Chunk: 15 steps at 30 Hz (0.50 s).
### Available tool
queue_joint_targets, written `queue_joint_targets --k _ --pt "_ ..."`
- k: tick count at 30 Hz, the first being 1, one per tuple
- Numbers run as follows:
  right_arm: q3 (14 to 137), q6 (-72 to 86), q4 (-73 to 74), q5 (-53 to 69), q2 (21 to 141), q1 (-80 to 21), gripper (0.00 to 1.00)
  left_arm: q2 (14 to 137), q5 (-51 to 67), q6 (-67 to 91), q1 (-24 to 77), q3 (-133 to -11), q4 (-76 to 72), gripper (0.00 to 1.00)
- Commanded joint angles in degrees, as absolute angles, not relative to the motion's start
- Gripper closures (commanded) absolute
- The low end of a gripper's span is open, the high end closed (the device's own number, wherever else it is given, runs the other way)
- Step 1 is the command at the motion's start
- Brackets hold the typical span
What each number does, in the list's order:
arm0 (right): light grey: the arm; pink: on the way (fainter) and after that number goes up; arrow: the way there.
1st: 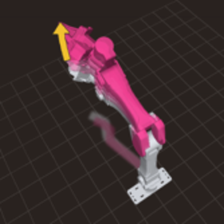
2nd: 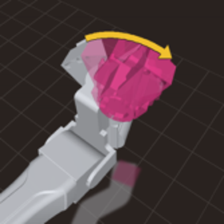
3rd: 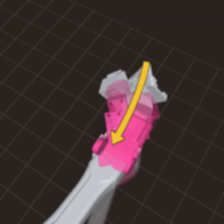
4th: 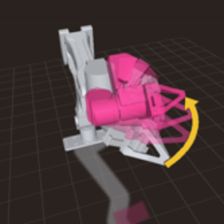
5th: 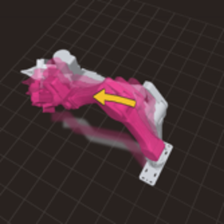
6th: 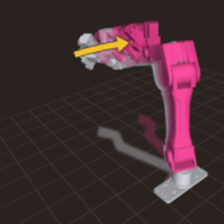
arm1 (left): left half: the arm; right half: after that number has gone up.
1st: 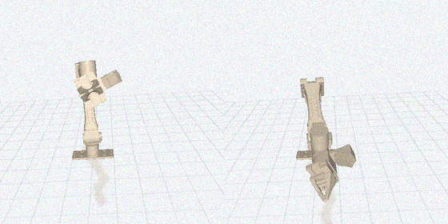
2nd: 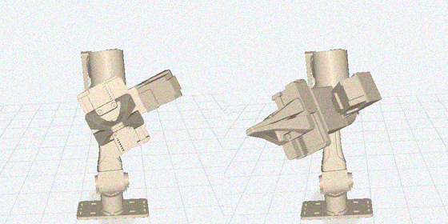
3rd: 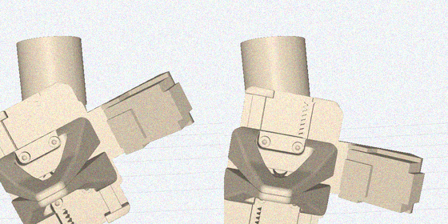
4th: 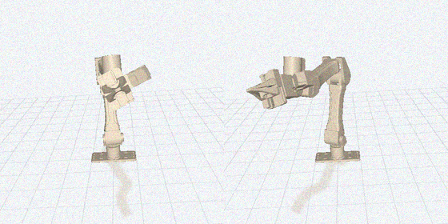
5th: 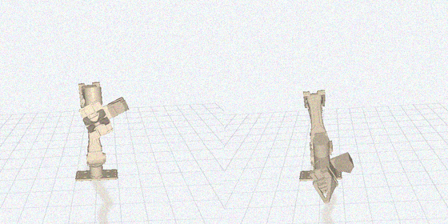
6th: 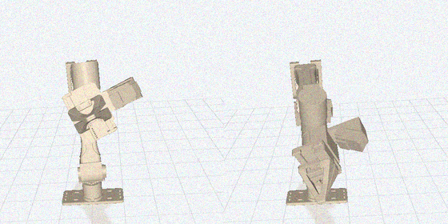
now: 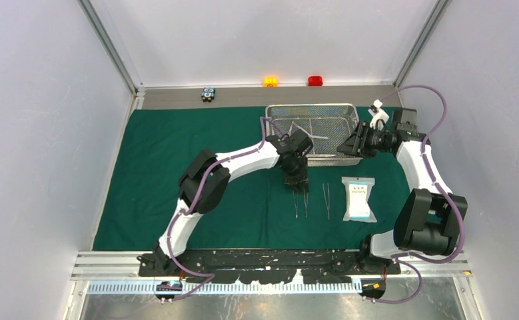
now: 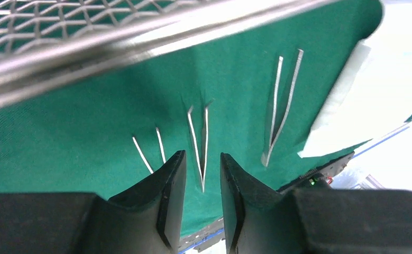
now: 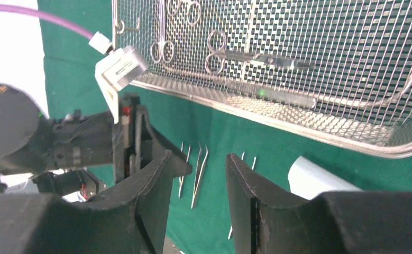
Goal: Open and lay out the surgical kit
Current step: Place the medical item in the surgical kit, then pick up the medical item from the container.
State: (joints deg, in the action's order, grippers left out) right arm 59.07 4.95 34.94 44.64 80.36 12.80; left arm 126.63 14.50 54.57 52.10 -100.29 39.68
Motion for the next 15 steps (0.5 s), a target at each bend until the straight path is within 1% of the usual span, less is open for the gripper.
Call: queue_joint_targets --k 1,7,12,15 --pt "66.0 5.6 30.8 40.3 82.7 10.1 0.54 119.2 13.3 52.0 51.9 -100.3 39.8 0.68" --pt "75.6 2.6 29.2 31.4 90.7 3.6 0.53 115.8 11.8 46.3 50.3 -102.2 40.9 0.63" --pt "84.5 -2.8 29.3 25.7 100.8 -1.5 0.50 111.6 8.8 42.4 46.9 -102.8 42.3 0.61" --pt "90.6 -5.6 30.7 22.7 107.2 -4.4 0.48 109.4 8.2 39.8 44.9 -103.2 42.5 0.58"
